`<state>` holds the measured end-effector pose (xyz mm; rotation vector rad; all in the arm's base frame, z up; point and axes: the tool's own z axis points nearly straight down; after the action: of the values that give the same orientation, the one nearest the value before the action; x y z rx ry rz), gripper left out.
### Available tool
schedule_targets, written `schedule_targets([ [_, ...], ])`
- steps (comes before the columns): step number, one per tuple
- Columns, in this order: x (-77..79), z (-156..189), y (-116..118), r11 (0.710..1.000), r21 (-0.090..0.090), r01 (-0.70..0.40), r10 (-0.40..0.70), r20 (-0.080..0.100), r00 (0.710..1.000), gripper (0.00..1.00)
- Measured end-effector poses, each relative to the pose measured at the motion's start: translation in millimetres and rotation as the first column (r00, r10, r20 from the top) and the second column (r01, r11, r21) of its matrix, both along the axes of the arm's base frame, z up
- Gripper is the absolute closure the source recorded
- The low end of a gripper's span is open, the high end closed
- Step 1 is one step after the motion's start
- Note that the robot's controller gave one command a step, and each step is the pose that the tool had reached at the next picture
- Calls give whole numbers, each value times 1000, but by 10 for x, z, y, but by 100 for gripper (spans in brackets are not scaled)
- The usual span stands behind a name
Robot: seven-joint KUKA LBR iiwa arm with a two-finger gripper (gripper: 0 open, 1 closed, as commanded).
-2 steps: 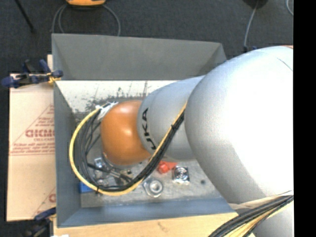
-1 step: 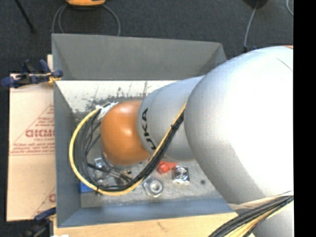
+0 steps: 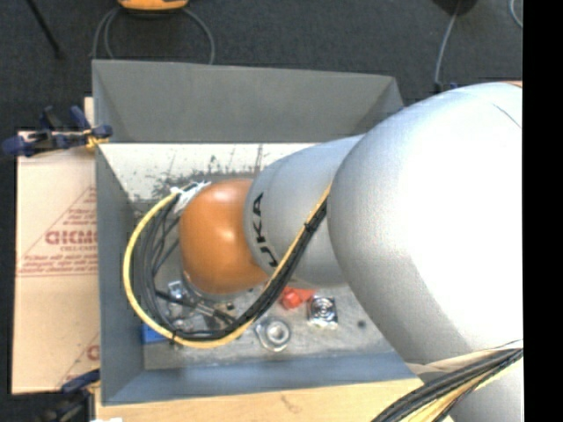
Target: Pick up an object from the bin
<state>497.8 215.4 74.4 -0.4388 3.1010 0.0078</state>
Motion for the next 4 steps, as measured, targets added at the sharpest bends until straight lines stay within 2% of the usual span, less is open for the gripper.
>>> schedule_targets([
  [3, 0, 0, 1, 1000, 0, 3, -3, 0, 1000, 100],
  [4, -16, 1199, 41, 999, -3, -52, 52, 2, 999, 100],
])
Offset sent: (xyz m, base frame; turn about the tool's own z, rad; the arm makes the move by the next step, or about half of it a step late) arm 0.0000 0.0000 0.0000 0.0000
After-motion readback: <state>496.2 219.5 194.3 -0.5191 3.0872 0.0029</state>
